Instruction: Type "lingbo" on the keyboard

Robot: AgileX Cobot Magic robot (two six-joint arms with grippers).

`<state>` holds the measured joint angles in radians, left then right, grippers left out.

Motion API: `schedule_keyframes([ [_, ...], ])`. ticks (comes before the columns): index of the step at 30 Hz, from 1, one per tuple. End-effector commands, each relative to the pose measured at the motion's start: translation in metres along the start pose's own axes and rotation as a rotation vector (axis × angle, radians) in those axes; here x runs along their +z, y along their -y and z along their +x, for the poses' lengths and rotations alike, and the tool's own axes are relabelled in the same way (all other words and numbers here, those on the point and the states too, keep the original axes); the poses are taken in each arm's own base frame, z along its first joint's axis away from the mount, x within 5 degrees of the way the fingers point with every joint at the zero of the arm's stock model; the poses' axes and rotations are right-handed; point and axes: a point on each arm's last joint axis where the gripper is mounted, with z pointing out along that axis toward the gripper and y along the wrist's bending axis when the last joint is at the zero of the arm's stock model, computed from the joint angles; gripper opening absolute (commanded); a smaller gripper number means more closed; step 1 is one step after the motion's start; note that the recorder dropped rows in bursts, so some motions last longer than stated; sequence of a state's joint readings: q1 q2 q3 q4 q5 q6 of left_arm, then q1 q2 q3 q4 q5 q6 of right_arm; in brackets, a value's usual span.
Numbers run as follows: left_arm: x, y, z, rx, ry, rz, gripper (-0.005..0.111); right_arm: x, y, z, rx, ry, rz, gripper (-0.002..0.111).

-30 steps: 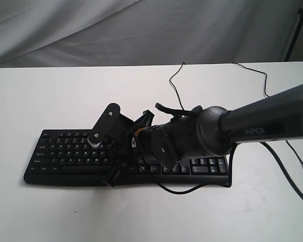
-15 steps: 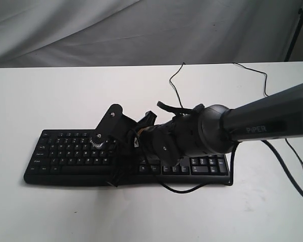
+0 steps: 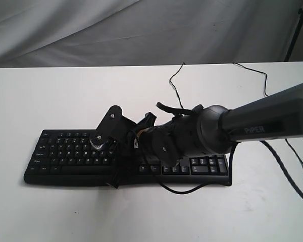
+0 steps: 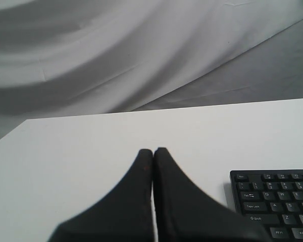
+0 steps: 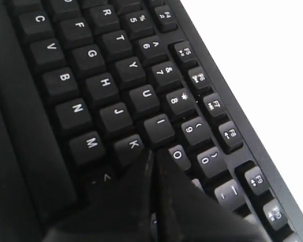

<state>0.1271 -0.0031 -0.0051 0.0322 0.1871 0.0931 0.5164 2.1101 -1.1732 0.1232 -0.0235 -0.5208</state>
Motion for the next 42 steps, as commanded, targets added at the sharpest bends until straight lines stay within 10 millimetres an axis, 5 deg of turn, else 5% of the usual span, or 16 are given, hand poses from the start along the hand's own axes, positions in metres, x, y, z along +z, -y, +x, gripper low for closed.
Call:
schedule_keyframes([
  [1,0.001,0.000,0.001,-0.003,-0.003,0.004,0.001,0.001,0.001,0.004,-0.002,-0.033,-0.014,0.000],
  [15,0.001,0.000,0.001,-0.003,-0.003,0.004,0.001,-0.021,0.010,-0.017,-0.025,0.053,0.026,0.000],
  [25,0.001,0.000,0.001,-0.003,-0.003,0.004,0.001,-0.007,0.010,-0.038,-0.039,0.079,0.020,0.000],
  [42,0.001,0.000,0.001,-0.003,-0.003,0.004,0.001,0.011,0.004,-0.029,-0.042,0.061,0.011,0.000],
])
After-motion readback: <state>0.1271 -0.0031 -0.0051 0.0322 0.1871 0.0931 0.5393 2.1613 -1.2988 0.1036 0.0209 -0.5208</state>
